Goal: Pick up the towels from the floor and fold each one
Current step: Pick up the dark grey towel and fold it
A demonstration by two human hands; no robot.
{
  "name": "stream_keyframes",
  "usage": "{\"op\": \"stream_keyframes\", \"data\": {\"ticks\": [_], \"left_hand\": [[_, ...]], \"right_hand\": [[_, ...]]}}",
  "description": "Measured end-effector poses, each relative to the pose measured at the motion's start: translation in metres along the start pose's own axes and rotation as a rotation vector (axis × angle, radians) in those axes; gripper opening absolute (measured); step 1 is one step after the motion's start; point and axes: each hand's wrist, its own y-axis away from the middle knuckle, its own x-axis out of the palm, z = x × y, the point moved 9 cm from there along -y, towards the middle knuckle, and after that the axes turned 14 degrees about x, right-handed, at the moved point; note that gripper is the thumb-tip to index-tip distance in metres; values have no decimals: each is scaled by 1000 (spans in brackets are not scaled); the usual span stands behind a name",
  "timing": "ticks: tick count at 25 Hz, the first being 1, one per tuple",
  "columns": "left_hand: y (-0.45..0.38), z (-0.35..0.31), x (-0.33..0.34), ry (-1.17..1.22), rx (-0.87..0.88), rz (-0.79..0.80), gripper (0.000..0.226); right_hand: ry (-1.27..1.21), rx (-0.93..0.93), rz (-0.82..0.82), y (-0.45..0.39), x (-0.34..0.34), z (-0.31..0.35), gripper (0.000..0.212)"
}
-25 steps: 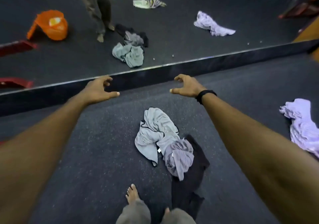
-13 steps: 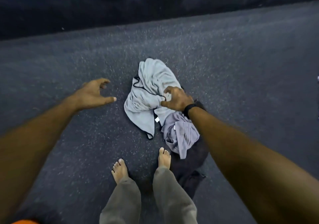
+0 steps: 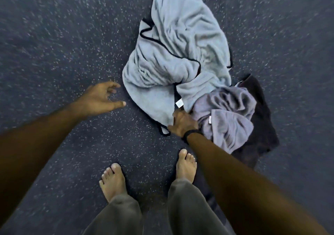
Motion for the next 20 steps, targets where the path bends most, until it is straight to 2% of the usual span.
{"op": "stream_keyframes", "data": {"ticks": [2, 5, 9, 11, 13, 17, 20], "left_hand": [[-12, 14, 14, 62, -12, -19, 62], [-21, 21, 28, 90, 7, -14, 58], [-14, 9, 14, 54, 29, -14, 59], [-2, -12, -7, 61, 52, -34, 59], [14, -45, -39, 66, 87, -62, 59], [64, -139, -133, 60, 188, -137, 57], [107, -214, -209, 20, 260, -204, 57]], "right_hand": [[38, 48, -17, -13, 24, 5, 68], [76, 113, -131, -20, 35, 11, 78], [-64, 81, -216, -4, 4, 17, 55], [-157, 10, -299, 19, -37, 20, 41], [-255, -59, -349, 48, -89, 22, 39], [-425, -233, -401, 131, -229, 31, 32], [-626, -283, -408, 205, -336, 32, 24]]}}
